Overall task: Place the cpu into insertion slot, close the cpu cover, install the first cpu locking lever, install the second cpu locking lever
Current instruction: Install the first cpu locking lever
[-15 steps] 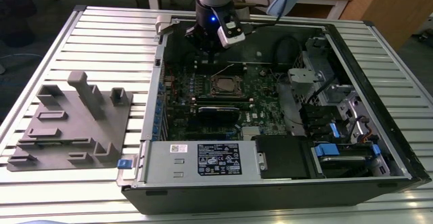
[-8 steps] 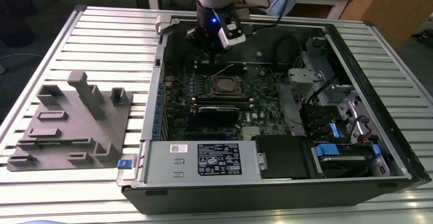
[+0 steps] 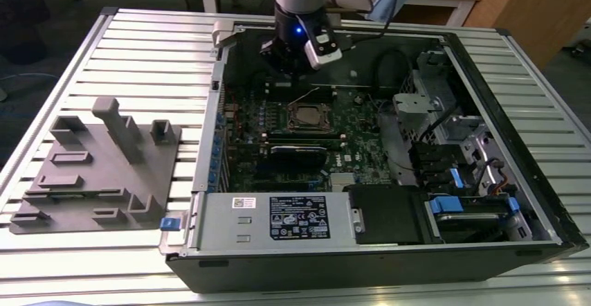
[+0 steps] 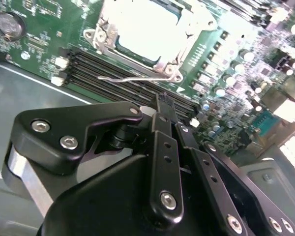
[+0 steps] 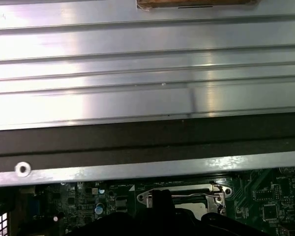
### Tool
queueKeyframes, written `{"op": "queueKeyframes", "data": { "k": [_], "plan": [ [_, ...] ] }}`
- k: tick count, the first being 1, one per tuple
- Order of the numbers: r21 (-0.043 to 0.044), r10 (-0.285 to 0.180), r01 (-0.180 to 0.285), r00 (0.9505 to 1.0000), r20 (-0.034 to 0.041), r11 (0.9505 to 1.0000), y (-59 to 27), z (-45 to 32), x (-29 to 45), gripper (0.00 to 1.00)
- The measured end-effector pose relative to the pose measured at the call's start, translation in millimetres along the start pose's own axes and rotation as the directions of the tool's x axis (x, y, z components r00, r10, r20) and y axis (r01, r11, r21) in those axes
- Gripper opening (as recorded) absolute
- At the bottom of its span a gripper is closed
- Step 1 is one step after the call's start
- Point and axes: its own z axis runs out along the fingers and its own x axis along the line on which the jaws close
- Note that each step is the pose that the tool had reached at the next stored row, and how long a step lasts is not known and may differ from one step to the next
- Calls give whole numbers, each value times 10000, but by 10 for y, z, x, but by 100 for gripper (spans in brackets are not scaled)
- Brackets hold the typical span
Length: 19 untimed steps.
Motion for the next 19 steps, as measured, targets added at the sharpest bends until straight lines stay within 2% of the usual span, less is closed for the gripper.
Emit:
{"op": "queueKeyframes", "data": {
  "k": [5,19],
  "plan": [
    [0,0,0,10000,0,10000,4,27,-54,11],
    [2,-1,1,10000,3,10000,2,53,-54,11]
  ]
}}
